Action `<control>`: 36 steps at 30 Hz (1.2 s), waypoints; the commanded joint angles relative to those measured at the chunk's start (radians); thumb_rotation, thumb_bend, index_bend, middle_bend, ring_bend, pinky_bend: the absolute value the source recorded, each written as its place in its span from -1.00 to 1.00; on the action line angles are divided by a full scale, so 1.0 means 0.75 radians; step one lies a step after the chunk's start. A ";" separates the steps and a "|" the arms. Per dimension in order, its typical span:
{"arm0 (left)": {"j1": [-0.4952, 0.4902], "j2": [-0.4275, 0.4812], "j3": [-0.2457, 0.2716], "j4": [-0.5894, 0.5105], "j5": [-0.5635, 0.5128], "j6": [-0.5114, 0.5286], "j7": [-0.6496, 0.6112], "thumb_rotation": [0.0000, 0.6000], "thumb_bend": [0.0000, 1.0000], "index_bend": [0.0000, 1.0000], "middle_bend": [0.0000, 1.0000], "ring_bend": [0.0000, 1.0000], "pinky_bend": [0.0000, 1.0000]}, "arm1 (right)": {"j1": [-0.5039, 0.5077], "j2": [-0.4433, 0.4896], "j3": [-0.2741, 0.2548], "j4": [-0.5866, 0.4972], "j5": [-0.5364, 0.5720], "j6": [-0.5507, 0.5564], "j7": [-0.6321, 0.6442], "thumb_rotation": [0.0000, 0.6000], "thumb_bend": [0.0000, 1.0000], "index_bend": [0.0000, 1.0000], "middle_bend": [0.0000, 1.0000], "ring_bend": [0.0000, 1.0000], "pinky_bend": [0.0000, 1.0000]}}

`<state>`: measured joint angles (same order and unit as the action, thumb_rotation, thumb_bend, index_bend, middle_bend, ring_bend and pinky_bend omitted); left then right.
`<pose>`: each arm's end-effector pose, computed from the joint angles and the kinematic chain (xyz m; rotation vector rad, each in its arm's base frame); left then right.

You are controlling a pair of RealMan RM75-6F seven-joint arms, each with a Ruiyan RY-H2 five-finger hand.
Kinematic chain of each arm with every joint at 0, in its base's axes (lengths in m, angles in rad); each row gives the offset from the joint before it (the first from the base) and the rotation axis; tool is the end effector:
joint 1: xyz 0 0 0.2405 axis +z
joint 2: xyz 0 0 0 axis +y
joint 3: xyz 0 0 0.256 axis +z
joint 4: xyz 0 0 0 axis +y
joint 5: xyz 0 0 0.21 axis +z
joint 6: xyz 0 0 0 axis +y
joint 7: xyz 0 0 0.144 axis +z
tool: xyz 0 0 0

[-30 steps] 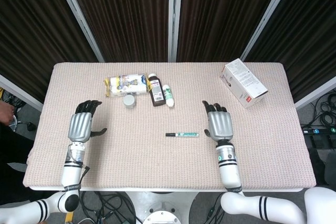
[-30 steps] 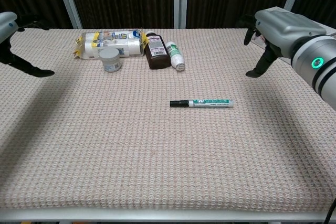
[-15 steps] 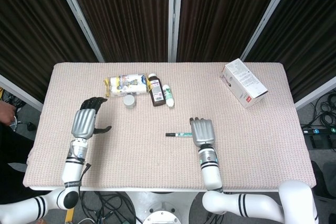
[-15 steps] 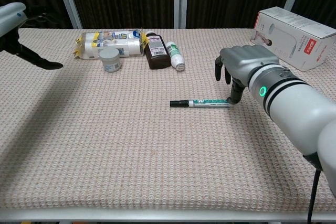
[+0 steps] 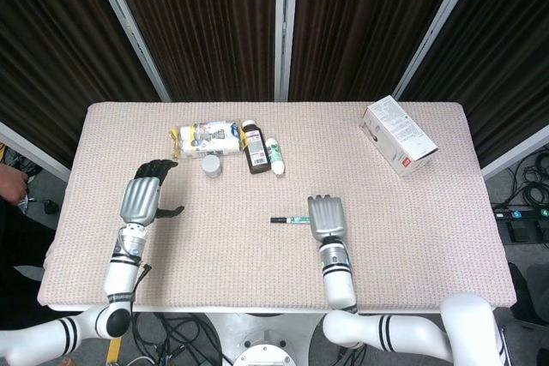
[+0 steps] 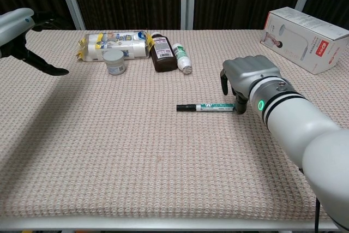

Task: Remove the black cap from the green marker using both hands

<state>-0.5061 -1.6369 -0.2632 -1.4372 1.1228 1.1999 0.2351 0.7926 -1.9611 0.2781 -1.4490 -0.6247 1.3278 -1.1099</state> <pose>-0.2035 0.3213 0.0060 -1.4037 -1.1198 -1.0628 -0.1049 -0.3080 -0.0940 1.6784 -0.8853 0.5022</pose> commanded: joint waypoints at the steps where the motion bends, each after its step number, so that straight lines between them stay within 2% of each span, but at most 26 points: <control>1: -0.001 -0.001 0.003 0.002 -0.003 -0.003 0.002 1.00 -0.82 -0.62 -0.67 -0.79 -0.74 | 0.002 -0.012 -0.002 0.020 -0.005 -0.008 0.015 1.00 -0.66 -0.10 -0.13 -0.18 0.09; 11: -0.009 -0.009 0.007 0.019 -0.026 -0.013 0.010 1.00 -0.82 -0.62 -0.66 -0.79 -0.74 | 0.008 -0.050 -0.001 0.092 0.007 -0.030 0.026 1.00 -0.58 -0.05 -0.10 -0.18 0.09; 27: -0.012 -0.012 0.016 0.040 -0.048 -0.020 0.019 1.00 -0.82 -0.62 -0.66 -0.79 -0.74 | 0.019 -0.105 0.012 0.171 0.021 -0.058 0.024 1.00 -0.56 0.01 -0.03 -0.18 0.09; 36: -0.015 -0.016 0.019 0.048 -0.059 -0.034 0.013 1.00 -0.82 -0.62 -0.66 -0.79 -0.74 | 0.022 -0.118 0.022 0.197 0.000 -0.053 0.031 1.00 -0.53 0.13 0.05 -0.14 0.09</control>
<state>-0.5170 -1.6488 -0.2492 -1.4013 1.0787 1.1750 0.2455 0.8089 -2.0498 0.2947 -1.3012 -0.6251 1.2878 -1.0868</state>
